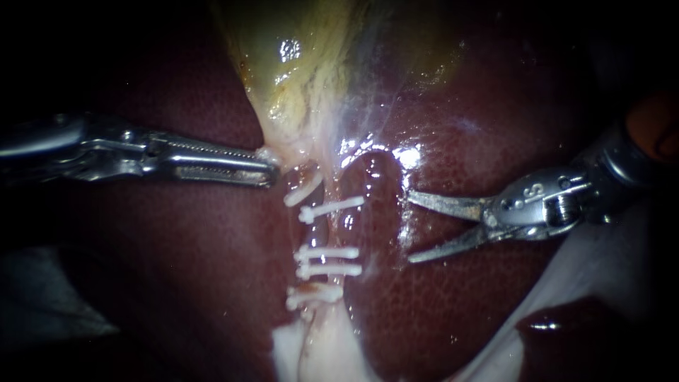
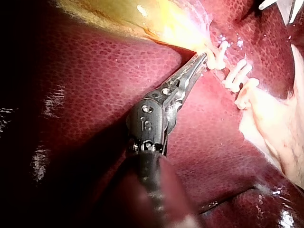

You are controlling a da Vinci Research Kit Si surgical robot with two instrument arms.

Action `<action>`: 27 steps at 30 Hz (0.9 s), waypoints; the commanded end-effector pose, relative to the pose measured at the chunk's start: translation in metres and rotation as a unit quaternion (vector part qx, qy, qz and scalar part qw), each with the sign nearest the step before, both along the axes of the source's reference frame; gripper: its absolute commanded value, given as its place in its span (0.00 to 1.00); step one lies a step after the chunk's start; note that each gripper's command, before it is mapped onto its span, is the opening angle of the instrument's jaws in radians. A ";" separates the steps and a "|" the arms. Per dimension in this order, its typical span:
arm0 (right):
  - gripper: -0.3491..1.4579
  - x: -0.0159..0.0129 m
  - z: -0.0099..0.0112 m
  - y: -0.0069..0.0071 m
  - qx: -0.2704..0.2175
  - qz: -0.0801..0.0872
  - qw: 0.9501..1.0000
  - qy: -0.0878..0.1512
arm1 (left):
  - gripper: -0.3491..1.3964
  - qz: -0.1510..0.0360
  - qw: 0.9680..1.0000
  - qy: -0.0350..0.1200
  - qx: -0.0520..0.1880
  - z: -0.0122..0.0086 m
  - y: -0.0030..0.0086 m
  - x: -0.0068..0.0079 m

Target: Go to the cutting position right tube

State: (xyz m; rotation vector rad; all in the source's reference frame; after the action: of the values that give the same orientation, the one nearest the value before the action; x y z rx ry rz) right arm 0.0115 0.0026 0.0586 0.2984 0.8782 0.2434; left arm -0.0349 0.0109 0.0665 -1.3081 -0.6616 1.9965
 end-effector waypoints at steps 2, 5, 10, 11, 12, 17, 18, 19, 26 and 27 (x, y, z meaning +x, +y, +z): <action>0.99 0.0000 0.0000 0.0000 0.000 0.000 1.000 0.000 | 0.00 0.000 1.000 -0.001 0.002 -0.0007 0.0002 0.0003; 0.99 0.0000 0.0000 0.0000 0.000 0.000 1.000 0.000 | 0.00 0.003 1.000 -0.004 0.007 -0.0027 0.0007 0.0014; 0.99 0.0003 0.0002 -0.0001 0.005 -0.005 1.000 0.005 | 0.00 -0.005 1.000 -0.004 0.007 -0.0061 0.0011 0.0028; 0.99 0.0004 0.0003 -0.0001 0.007 -0.007 1.000 0.007 | 0.00 -0.005 1.000 -0.005 0.008 -0.0065 0.0010 0.0029; 0.99 0.0006 0.0004 -0.0002 0.009 -0.009 1.000 0.009 | 0.00 -0.005 1.000 -0.006 0.005 -0.0068 0.0009 0.0029; 0.99 0.0025 0.0022 -0.0011 0.048 -0.013 0.998 0.025 | 0.00 -0.005 1.000 -0.006 0.005 -0.0070 0.0007 0.0028; 0.99 0.0031 0.0029 -0.0015 0.057 -0.013 0.998 0.027 | 0.00 -0.005 1.000 -0.006 0.005 -0.0069 0.0008 0.0028; 0.99 0.0035 0.0035 -0.0018 0.068 -0.012 0.997 0.030 | 0.00 -0.005 1.000 -0.006 0.005 -0.0069 0.0008 0.0028; 0.99 0.0058 0.0085 -0.0032 0.142 -0.004 0.989 0.036 | 0.00 -0.005 1.000 -0.006 0.005 -0.0069 0.0008 0.0029; 0.99 0.0059 0.0091 -0.0032 0.152 -0.003 0.988 0.036 | 0.00 -0.004 1.000 -0.006 0.005 -0.0069 0.0009 0.0030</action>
State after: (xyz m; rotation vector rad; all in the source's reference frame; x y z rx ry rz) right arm 0.0176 -0.0007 0.0681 0.6079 0.9111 0.3743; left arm -0.0319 0.0118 0.0596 -1.3157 -0.6677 1.9776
